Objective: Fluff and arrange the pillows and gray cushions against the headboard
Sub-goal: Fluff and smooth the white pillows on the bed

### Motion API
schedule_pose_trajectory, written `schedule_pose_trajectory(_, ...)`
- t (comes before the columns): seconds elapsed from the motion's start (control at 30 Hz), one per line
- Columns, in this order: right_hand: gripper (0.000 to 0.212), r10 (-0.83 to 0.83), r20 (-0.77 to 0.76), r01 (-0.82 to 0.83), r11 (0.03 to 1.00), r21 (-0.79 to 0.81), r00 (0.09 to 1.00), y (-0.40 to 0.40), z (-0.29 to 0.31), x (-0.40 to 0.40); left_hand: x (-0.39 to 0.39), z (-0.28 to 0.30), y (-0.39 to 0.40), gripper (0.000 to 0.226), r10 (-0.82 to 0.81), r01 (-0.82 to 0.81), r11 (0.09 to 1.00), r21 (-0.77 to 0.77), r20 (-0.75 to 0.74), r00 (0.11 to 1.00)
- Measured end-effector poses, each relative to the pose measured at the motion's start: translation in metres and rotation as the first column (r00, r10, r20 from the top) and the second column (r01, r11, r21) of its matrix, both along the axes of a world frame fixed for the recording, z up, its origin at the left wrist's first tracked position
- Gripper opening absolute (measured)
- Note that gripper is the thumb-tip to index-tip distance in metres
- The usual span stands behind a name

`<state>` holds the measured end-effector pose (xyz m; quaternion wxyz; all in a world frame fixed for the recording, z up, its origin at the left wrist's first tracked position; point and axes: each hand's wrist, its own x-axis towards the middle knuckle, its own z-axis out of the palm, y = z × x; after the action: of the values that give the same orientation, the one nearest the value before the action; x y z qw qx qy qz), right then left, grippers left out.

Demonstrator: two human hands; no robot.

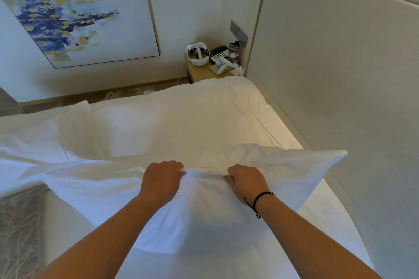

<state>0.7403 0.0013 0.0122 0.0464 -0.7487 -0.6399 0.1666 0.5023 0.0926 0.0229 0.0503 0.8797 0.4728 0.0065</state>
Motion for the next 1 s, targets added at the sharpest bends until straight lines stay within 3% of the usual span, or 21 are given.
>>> schedule_pose_trajectory(0.2,0.034,-0.117,-0.138,0.129,0.988,0.081,0.984,0.017,0.035,0.023,0.039,0.019,0.022,0.031,0.083,-0.093,0.992,0.09,0.11,0.99)
schedule_pose_trajectory(0.33,0.039,-0.159,-0.203,0.194,0.966,0.169,0.966,0.029,0.068,0.06,0.085,0.052,0.052,0.032,0.05,-0.089,0.981,0.173,0.218,0.975)
schedule_pose_trajectory(0.57,0.04,-0.284,-0.228,0.355,0.846,0.398,0.931,0.045,0.131,0.185,0.255,0.13,0.111,0.031,-0.069,-0.013,0.953,0.304,0.258,0.964)
schedule_pose_trajectory(0.7,0.038,-0.43,-0.231,0.488,0.754,0.439,0.873,0.052,0.134,0.267,0.368,0.141,0.123,0.03,-0.11,0.041,0.964,0.261,0.257,0.96)
schedule_pose_trajectory(0.77,0.032,-0.533,-0.188,0.561,0.73,0.391,0.825,0.054,0.119,0.304,0.413,0.126,0.115,0.035,-0.13,0.089,0.984,0.156,0.281,0.951)
schedule_pose_trajectory(0.83,0.019,-0.621,-0.079,0.618,0.744,0.254,0.78,0.048,0.093,0.336,0.446,0.096,0.095,0.055,-0.077,0.126,0.985,-0.116,0.354,0.932)
schedule_pose_trajectory(0.93,0.02,-0.67,0.062,0.673,0.739,-0.034,0.74,0.022,0.042,0.362,0.466,0.03,0.054,0.077,0.039,0.086,0.86,-0.503,0.233,0.972)
schedule_pose_trajectory(1.0,0.024,-0.649,0.1,0.656,0.749,-0.093,0.755,0.002,0.01,0.366,0.468,-0.013,0.031,0.078,0.037,0.057,0.791,-0.609,0.141,0.989)
